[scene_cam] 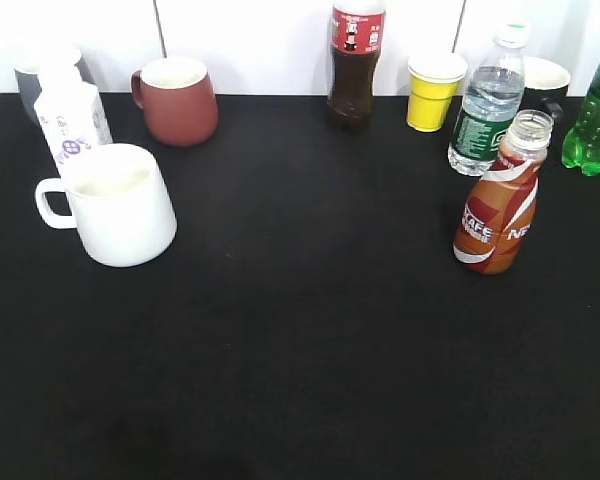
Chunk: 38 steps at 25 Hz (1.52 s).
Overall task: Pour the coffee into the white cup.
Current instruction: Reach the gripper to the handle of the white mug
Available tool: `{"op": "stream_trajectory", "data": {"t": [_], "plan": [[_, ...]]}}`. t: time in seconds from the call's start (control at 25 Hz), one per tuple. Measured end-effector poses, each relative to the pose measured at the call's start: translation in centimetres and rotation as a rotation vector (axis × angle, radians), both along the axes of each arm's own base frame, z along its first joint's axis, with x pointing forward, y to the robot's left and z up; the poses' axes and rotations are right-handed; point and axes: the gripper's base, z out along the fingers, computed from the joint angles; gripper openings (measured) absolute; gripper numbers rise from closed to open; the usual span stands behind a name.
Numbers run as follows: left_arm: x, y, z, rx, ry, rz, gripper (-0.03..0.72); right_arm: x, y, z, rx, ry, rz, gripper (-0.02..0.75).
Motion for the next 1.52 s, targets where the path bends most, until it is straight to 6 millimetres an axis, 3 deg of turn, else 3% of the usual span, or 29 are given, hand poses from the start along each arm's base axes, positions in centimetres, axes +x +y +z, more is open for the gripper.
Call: {"op": "stream_trajectory", "data": {"t": [0.08,0.2,0.28,0.36,0.48,0.64,0.88,1.16,1.52], "plan": [[1.4,0.0,2.0,0.000,-0.059,0.002,0.565,0.0,0.0,0.0,0.000,0.000,0.000,0.585],[6.5,0.2,5.7,0.066,-0.227,-0.019,0.552,0.0,0.0,0.0,0.000,0.000,0.000,0.585],[10.5,0.3,6.9,0.084,-0.327,-0.014,0.520,0.0,0.0,0.0,0.000,0.000,0.000,0.585],[14.2,0.4,6.5,0.087,-0.334,-0.009,0.511,0.0,0.0,0.0,0.000,0.000,0.000,0.585],[17.6,-1.0,2.6,0.042,-0.308,-0.081,0.503,0.0,0.0,0.0,0.000,0.000,0.000,0.585],[17.5,-3.1,-5.7,0.025,-0.210,-0.190,0.499,0.0,0.0,0.0,0.000,0.000,0.000,0.585],[20.2,-3.7,-10.6,0.023,-0.054,-0.182,0.472,0.0,0.0,0.0,0.000,0.000,0.000,0.585],[22.8,-4.1,-14.6,0.037,-0.122,-0.162,0.442,0.0,0.0,0.0,0.000,0.000,0.000,0.585],[25.3,-4.7,-15.4,0.040,-0.151,-0.173,0.436,0.0,0.0,0.0,0.000,0.000,0.000,0.585]]}}
